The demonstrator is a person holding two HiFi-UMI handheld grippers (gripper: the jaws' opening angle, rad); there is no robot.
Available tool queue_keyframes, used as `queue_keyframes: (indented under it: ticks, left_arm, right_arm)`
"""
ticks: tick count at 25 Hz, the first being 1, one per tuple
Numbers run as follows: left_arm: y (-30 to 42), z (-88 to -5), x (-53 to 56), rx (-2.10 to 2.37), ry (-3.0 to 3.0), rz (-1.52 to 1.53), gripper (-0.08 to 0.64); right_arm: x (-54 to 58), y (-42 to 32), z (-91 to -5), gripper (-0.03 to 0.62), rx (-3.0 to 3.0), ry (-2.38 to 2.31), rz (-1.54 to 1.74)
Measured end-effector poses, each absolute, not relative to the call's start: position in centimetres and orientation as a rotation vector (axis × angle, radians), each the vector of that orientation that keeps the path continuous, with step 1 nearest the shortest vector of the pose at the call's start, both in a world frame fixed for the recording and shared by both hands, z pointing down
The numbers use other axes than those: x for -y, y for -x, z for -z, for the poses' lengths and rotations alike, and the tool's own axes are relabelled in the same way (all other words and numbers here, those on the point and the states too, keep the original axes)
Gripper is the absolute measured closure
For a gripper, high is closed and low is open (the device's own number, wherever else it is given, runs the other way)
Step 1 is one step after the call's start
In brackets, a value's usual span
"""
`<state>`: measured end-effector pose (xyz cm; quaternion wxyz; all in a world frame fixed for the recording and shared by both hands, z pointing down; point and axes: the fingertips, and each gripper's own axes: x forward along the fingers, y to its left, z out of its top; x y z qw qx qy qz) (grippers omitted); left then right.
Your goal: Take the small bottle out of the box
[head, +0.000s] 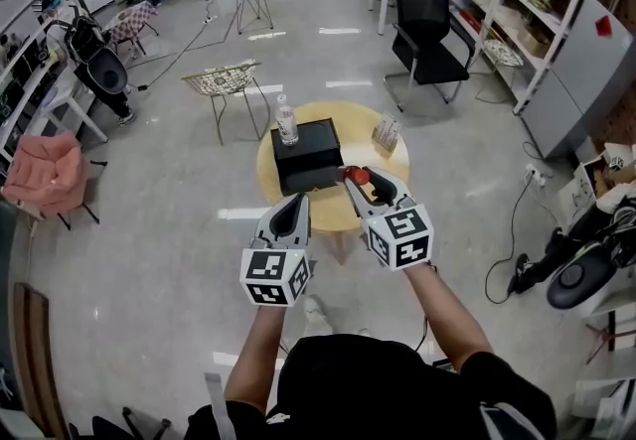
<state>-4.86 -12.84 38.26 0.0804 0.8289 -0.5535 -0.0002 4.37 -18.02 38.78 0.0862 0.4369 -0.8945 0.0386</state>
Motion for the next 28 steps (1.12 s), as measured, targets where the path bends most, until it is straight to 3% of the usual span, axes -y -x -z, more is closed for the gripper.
queue_keyframes:
  ticks: [28]
  left_arm:
    - [1.0, -37.2, 3.2, 1.719, -2.477, 0.03, 0.549]
  right_arm:
    - [8.4, -8.1, -37.5, 0.456, 2.725, -1.269, -0.063]
